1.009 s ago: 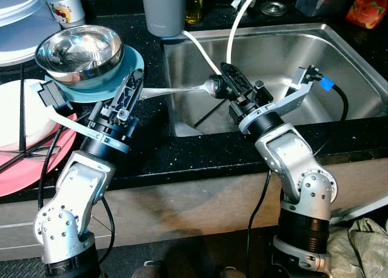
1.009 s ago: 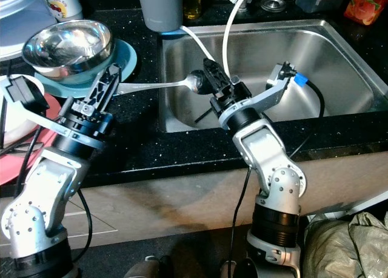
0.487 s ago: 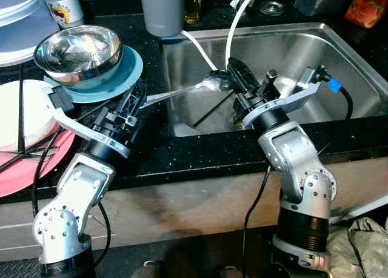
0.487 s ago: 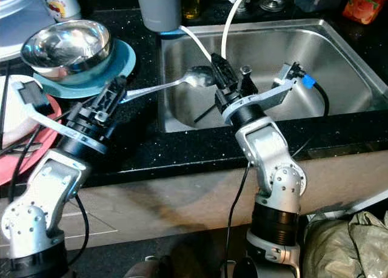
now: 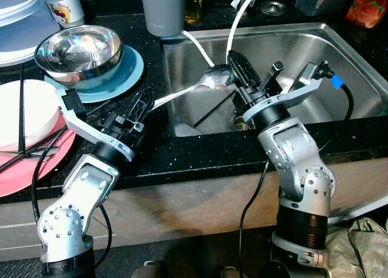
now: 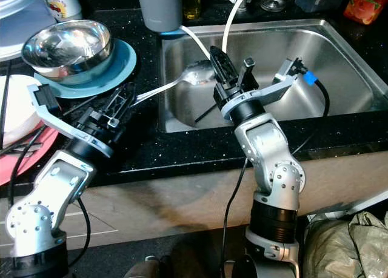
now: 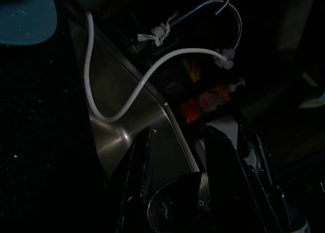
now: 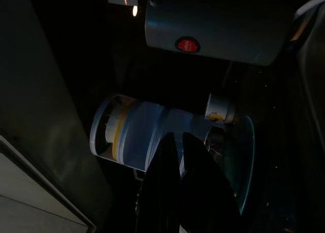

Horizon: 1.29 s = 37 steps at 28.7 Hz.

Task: Kitchen organization

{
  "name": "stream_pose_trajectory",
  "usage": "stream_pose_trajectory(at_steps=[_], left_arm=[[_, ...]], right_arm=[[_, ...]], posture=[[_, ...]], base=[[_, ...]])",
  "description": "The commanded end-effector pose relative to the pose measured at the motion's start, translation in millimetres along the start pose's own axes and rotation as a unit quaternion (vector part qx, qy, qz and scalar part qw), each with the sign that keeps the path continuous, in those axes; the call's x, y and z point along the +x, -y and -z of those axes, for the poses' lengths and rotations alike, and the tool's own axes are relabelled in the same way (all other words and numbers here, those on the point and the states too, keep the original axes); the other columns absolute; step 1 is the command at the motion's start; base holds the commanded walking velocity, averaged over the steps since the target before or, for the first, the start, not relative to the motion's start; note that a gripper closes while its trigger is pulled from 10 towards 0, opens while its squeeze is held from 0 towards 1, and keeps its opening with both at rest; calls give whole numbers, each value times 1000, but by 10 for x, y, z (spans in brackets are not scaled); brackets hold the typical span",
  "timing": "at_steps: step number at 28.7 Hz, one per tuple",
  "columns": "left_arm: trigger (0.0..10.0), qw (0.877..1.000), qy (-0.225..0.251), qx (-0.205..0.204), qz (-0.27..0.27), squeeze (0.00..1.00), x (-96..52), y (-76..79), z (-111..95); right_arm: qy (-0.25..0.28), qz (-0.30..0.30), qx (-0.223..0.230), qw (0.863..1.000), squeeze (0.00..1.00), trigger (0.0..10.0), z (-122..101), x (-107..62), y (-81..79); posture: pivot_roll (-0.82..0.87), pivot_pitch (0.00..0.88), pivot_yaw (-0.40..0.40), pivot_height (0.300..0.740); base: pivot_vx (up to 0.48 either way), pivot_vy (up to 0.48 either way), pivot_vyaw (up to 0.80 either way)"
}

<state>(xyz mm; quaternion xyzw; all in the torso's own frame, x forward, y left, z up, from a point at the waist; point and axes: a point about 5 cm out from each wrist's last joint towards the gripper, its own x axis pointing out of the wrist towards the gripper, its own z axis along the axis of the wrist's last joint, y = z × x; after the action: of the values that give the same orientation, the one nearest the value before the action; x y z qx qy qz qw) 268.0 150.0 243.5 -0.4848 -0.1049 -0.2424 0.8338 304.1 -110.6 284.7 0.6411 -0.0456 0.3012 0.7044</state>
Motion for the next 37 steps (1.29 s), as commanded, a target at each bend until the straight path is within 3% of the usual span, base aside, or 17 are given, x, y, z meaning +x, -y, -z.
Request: stream_pose_trajectory(at_steps=[1, 8, 15, 19, 22, 23, 24, 25, 31, 34, 35, 36, 37], left_arm=[[10000, 1000, 9, 10, -3, 0, -23, -23, -36], [10000, 1000, 13, 21, -14, 0, -37, -66, -56], [10000, 999, 14, 26, -17, 0, -45, -72, -59], [10000, 997, -13, 75, -3, 0, -32, -21, 1], [10000, 972, -104, 207, 24, 0, 42, 68, 219], [10000, 956, -127, 262, 38, 0, 76, 99, 282], [10000, 933, -148, 323, 65, 0, 129, 155, 343], [10000, 933, -148, 323, 65, 0, 129, 155, 343], [10000, 879, -161, 438, 95, 0, 331, 187, 330], [10000, 855, -173, 476, 113, 0, 371, 202, 337], [10000, 837, -186, 500, 120, 0, 361, 203, 358], [10000, 837, -186, 500, 120, 0, 361, 203, 358], [10000, 831, -192, 507, 124, 0, 354, 203, 367]], right_arm=[[22, 11, 24, 999, 0, 0, -25, 15, 40], [83, 8, 5, 997, 0, 0, -442, -15, -4], [106, 5, -18, 994, 0, 0, -632, -38, -51], [99, 20, -102, 990, 0, 0, -718, -49, -49], [73, 30, -192, 978, 0, 0, -645, 17, -59], [57, 41, -239, 969, 0, 0, -594, 54, -48], [25, 49, -321, 946, 0, 0, -485, 110, -29], [25, 49, -321, 946, 0, 0, -485, 110, -29], [-7, 51, -372, 927, 0, 0, -283, 226, 67], [-33, 68, -409, 909, 0, 0, -226, 247, 207], [-66, 83, -453, 885, 0, 0, -171, 243, 342], [-66, 83, -453, 885, 0, 0, -171, 243, 342], [-80, 88, -468, 876, 0, 0, -149, 237, 389]], posture=[[17, 175, 24, 740], [19, 177, 22, 740], [22, 183, 19, 740], [23, 184, 18, 740], [23, 186, 19, 740], [24, 186, 22, 740], [22, 187, 22, 740], [22, 187, 22, 740], [24, 187, 27, 740], [23, 188, 30, 740], [25, 188, 29, 740], [25, 188, 29, 740], [25, 188, 29, 740]], base=[[0, 0, 0], [0, 0, 0], [0, 0, 0], [0, 0, 0], [0, 0, 0], [0, 0, 0], [0, 0, 0], [0, 0, 0], [0, 0, 0], [0, 0, 0], [0, 0, 0], [0, 0, 0], [0, 0, 0]])
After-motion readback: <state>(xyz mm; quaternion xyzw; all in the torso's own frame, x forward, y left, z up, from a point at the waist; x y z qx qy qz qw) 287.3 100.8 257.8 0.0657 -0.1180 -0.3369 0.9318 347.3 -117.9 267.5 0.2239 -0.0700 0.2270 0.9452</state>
